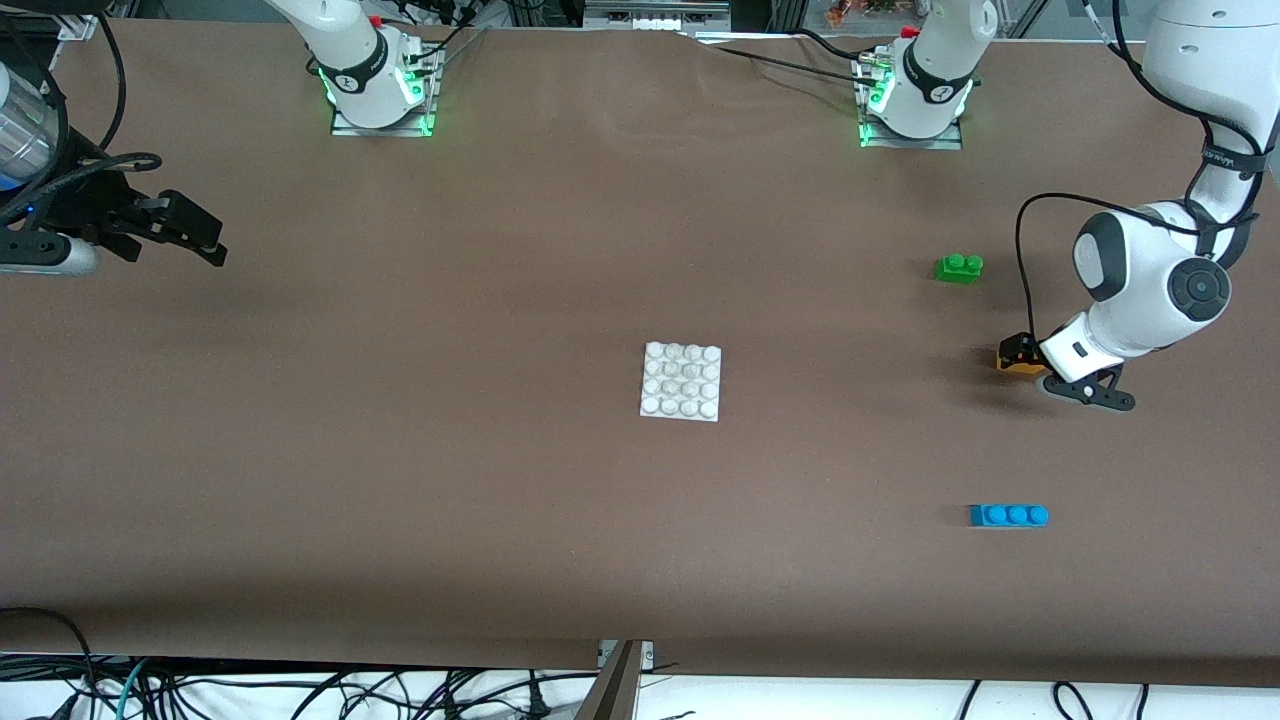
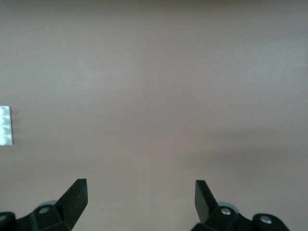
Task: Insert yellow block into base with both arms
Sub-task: 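Lower the left gripper over the yellow block and close on it, then lift the yellow block and carry it over the base plate with the left gripper, then lower and press the yellow block onto the base plate studs with the left gripper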
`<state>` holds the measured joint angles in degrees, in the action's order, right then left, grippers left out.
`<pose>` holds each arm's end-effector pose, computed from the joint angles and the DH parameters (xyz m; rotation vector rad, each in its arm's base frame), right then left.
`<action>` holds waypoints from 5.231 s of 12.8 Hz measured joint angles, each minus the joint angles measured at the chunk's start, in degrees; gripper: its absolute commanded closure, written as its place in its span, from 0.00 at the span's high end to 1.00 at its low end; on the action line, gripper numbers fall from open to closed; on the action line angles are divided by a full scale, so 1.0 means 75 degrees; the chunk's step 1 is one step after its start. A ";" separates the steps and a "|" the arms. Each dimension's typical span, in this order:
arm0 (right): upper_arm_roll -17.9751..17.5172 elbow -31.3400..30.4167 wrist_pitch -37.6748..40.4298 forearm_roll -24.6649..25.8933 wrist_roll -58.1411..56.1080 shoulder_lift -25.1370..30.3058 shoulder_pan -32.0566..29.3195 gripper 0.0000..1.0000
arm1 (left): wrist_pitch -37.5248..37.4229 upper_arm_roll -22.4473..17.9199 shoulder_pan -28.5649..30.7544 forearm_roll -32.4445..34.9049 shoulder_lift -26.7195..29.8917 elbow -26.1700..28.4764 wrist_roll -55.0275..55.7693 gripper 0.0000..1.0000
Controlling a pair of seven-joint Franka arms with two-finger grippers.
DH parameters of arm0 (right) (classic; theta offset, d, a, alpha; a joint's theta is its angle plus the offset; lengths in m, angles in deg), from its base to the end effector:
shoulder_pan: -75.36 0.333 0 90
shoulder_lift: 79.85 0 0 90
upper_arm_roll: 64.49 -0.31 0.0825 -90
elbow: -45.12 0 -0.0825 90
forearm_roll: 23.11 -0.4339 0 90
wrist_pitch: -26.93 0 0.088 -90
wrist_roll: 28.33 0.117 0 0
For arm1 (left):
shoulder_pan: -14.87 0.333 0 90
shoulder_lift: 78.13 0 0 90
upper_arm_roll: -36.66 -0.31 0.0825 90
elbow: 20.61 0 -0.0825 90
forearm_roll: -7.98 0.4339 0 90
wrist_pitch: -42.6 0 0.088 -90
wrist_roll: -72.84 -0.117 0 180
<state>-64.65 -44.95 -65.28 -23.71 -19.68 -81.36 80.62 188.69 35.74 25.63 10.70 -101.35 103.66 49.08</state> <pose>0.6131 0.0593 0.5952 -3.1285 0.0888 -0.0151 0.5738 0.1187 0.1447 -3.0931 0.3915 0.0517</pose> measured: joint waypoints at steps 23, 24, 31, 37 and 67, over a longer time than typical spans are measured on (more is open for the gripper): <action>0.0099 -0.0037 0.0193 0.0197 0.0054 -0.0127 -0.0090 0.99 | 0.0333 -0.0004 0.0143 0.0000 0.0034 0.0323 -0.0331 0.26; 0.0099 -0.0038 0.0193 0.0197 0.0055 -0.0127 -0.0090 0.99 | 0.0304 0.0016 0.0138 0.0000 0.0091 0.0314 -0.0331 0.26; 0.0100 -0.0041 0.0194 0.0197 0.0055 -0.0127 -0.0091 0.99 | -0.0215 0.0166 -0.0681 -0.0169 0.0675 0.0042 0.0320 0.25; 0.0102 -0.0042 0.0194 0.0197 0.0055 -0.0127 -0.0092 0.99 | -0.0828 0.1101 -0.1911 -0.0370 0.0670 -0.0786 0.2469 0.26; 0.0103 -0.0049 0.0194 0.0197 0.0056 -0.0127 -0.0093 0.99 | -0.2275 0.0903 -0.5731 -0.0373 -0.2655 -0.5254 0.7120 0.23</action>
<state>-63.88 -45.32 -63.82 -22.24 -19.26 -82.31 79.93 171.63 42.52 -17.35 7.91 -121.27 64.25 102.48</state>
